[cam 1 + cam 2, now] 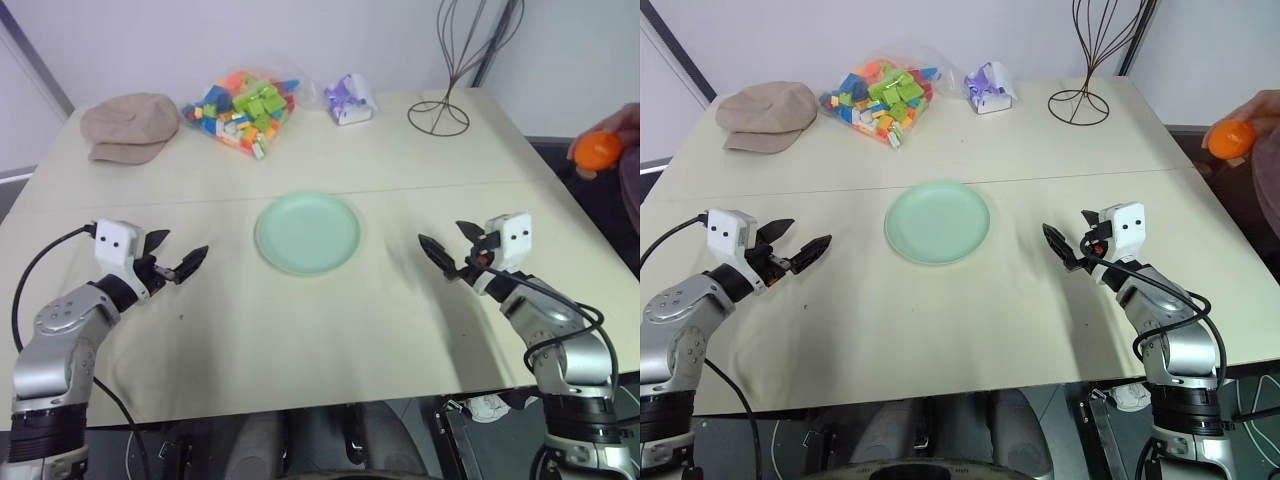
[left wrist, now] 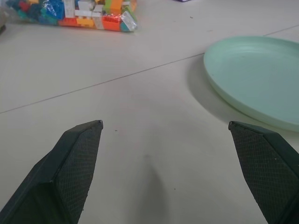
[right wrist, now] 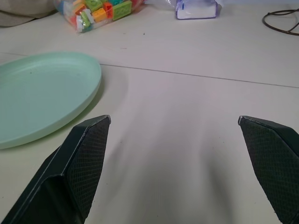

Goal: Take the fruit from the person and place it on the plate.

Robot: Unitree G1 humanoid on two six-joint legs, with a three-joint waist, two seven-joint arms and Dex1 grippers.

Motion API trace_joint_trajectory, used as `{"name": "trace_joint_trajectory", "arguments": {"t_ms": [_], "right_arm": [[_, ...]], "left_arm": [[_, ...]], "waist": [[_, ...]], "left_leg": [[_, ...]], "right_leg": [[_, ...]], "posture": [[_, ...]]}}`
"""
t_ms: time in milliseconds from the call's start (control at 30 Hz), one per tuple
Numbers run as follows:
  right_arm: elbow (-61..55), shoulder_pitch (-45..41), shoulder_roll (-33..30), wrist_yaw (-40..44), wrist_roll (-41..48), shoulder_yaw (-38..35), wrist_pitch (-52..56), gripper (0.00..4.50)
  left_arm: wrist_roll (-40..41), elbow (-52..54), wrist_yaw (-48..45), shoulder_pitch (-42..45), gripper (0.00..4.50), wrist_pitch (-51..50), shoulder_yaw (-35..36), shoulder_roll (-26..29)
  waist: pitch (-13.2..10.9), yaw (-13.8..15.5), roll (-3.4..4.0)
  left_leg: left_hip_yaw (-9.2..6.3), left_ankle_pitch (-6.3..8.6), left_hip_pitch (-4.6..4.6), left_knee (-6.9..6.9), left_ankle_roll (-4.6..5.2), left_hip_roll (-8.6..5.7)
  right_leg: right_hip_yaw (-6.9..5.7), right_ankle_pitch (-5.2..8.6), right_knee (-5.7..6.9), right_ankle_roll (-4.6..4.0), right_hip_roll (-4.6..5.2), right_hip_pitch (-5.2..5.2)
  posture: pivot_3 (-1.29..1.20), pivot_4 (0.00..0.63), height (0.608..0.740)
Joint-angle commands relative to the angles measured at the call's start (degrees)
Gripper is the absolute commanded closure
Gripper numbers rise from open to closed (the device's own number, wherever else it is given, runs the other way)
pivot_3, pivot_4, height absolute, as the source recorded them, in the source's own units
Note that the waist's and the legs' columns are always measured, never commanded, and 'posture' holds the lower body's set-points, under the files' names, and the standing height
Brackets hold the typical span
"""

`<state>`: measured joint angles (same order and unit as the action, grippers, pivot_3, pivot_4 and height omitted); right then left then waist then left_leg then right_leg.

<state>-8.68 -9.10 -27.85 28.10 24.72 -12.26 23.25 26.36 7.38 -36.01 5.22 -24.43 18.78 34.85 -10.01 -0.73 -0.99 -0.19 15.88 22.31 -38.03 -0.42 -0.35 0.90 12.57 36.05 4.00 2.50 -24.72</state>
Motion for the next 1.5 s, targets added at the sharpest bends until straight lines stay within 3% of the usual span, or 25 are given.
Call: {"name": "trace_joint_trajectory", "arguments": {"t_ms": [33, 600, 933, 1233, 1500], "right_arm": [[-1.1, -0.2, 0.0, 0.0, 0.0, -1.3, -1.4, 0.03], [0.2, -1.3, 0.1, 0.5, -0.6, -0.9, -1.3, 0.03], [2.8, -4.7, 0.2, 1.9, -1.3, 0.7, -1.2, 0.03], [2.3, -5.3, 1.0, 1.7, -1.6, 1.6, -0.9, 0.03], [0.0, -3.5, 1.4, 0.6, -1.3, 1.1, -0.6, 0.03]], "left_arm": [[-0.1, 1.9, 0.1, 0.4, 0.0, 0.9, 1.2, 0.9], [1.2, 6.5, 0.6, 0.6, 0.0, 1.0, 3.3, 1.6], [4.9, 13.0, 3.7, 8.5, 0.0, -2.6, 1.7, 0.9], [-0.7, -0.6, 3.0, 19.2, 0.0, 6.0, -6.0, -5.4], [-2.4, -7.3, 1.7, 24.3, 0.0, 10.9, -8.5, -9.4]], "waist": [[0.0, 0.0, 0.0], [0.0, 0.0, -0.01], [0.0, 0.0, -0.01], [0.0, 0.2, -0.02], [0.0, 0.0, -0.02]], "left_leg": [[0.0, 0.0, 0.0, 0.0, 0.0, 0.0], [0.0, 0.0, 0.0, 0.0, 0.0, 0.0], [0.01, 0.0, -0.01, 0.0, 0.0, -0.01], [-0.02, -0.01, -0.02, -0.03, 0.0, -0.03], [-0.01, 0.0, -0.01, -0.05, 0.01, -0.01]], "right_leg": [[0.0, 0.0, 0.0, 0.0, 0.0, 0.0], [0.01, 0.04, 0.0, -0.06, 0.02, 0.0], [0.01, -0.01, -0.01, 0.02, -0.08, 0.03], [-0.01, -0.02, 0.0, 0.03, -0.15, 0.06], [0.0, -0.03, 0.0, 0.07, -0.14, 0.05]], "posture": [[0.0, 0.15, 0.74], [0.0, 0.15, 0.74], [0.0, 0.15, 0.74], [0.0, 0.15, 0.74], [0.0, 0.15, 0.74]]}}
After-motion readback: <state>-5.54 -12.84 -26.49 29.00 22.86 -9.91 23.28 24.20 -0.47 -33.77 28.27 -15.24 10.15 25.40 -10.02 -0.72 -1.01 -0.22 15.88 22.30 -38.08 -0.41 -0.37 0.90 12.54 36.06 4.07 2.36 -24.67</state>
